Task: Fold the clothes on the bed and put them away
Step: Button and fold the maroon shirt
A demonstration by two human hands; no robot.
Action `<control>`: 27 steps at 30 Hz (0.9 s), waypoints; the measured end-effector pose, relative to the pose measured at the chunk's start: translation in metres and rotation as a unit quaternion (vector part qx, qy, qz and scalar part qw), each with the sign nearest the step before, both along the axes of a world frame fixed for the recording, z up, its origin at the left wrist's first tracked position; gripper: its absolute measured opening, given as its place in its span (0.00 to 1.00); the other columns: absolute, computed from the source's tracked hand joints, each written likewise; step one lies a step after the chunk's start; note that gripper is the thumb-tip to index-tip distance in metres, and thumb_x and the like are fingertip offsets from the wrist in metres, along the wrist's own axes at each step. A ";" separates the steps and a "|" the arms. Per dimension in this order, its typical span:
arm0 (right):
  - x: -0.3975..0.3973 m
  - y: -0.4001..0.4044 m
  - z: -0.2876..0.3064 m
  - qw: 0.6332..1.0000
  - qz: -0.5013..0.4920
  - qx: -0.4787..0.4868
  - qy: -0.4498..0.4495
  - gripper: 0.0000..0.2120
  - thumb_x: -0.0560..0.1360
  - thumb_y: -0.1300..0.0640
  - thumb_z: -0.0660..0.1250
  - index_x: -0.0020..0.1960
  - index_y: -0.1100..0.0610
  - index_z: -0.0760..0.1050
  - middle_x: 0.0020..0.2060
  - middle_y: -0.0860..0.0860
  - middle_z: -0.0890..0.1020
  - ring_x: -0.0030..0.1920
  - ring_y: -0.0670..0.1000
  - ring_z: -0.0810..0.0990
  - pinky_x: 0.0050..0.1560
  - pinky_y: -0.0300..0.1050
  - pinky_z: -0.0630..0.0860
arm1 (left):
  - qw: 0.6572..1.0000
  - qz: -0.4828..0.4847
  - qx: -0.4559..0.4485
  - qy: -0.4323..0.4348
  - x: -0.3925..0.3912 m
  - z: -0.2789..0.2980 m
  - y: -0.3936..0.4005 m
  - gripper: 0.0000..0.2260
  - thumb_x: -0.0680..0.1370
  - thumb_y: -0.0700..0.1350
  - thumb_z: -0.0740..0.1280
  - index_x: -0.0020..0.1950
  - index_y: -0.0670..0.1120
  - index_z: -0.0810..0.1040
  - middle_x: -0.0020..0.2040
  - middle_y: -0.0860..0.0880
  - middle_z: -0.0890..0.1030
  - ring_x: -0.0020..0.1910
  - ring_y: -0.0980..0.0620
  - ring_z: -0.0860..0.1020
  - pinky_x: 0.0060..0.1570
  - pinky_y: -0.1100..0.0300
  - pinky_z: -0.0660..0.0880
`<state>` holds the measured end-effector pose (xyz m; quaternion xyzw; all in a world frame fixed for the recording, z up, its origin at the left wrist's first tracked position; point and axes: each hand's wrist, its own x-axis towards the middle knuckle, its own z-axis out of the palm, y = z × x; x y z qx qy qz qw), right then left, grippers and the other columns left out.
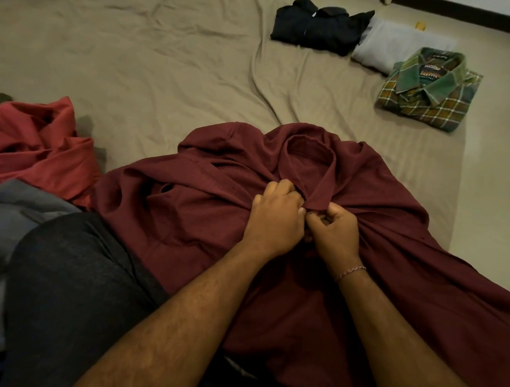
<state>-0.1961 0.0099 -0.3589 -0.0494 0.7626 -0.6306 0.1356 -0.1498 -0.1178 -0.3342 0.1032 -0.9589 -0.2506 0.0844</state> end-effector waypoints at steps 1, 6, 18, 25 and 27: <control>-0.001 0.001 0.003 1.000 0.009 -0.013 -0.004 0.06 0.77 0.68 0.70 0.42 0.63 0.78 0.27 0.51 0.80 0.27 0.46 0.78 0.28 0.41 0.76 | 0.999 -0.003 0.048 -0.015 -0.002 0.000 -0.003 0.07 0.82 0.49 0.65 0.54 0.48 0.80 0.57 0.55 0.73 0.60 0.52 0.70 0.61 0.48 0.71; -0.006 0.009 0.015 0.994 0.049 -0.090 -0.047 0.08 0.79 0.70 0.65 0.47 0.63 0.82 0.27 0.54 0.79 0.26 0.49 0.75 0.28 0.42 0.74 | 0.973 -0.051 0.223 -0.039 -0.006 0.005 -0.018 0.07 0.82 0.44 0.68 0.45 0.51 0.78 0.49 0.56 0.74 0.54 0.53 0.73 0.60 0.55 0.70; 0.004 0.012 0.027 0.977 0.071 0.045 0.195 0.17 0.73 0.59 0.79 0.57 0.53 0.76 0.44 0.43 0.82 0.34 0.48 0.75 0.37 0.43 0.76 | 0.897 -0.006 0.440 -0.052 0.003 0.031 -0.021 0.11 0.83 0.43 0.67 0.43 0.40 0.80 0.32 0.55 0.76 0.33 0.59 0.73 0.40 0.59 0.72; 0.004 0.014 0.044 0.918 0.054 0.206 0.334 0.28 0.73 0.59 0.77 0.71 0.52 0.74 0.42 0.39 0.79 0.42 0.41 0.74 0.46 0.33 0.70 | 0.900 -0.084 0.429 0.010 0.005 0.036 -0.027 0.11 0.84 0.40 0.63 0.63 0.52 0.79 0.49 0.54 0.81 0.48 0.57 0.79 0.56 0.54 0.78; 0.003 0.012 0.046 0.916 0.055 0.216 0.335 0.30 0.73 0.59 0.76 0.74 0.53 0.73 0.43 0.39 0.77 0.45 0.40 0.72 0.50 0.30 0.67 | 0.896 -0.108 0.430 -0.003 0.007 0.040 -0.023 0.20 0.83 0.35 0.64 0.71 0.52 0.76 0.58 0.56 0.81 0.58 0.60 0.79 0.64 0.63 0.74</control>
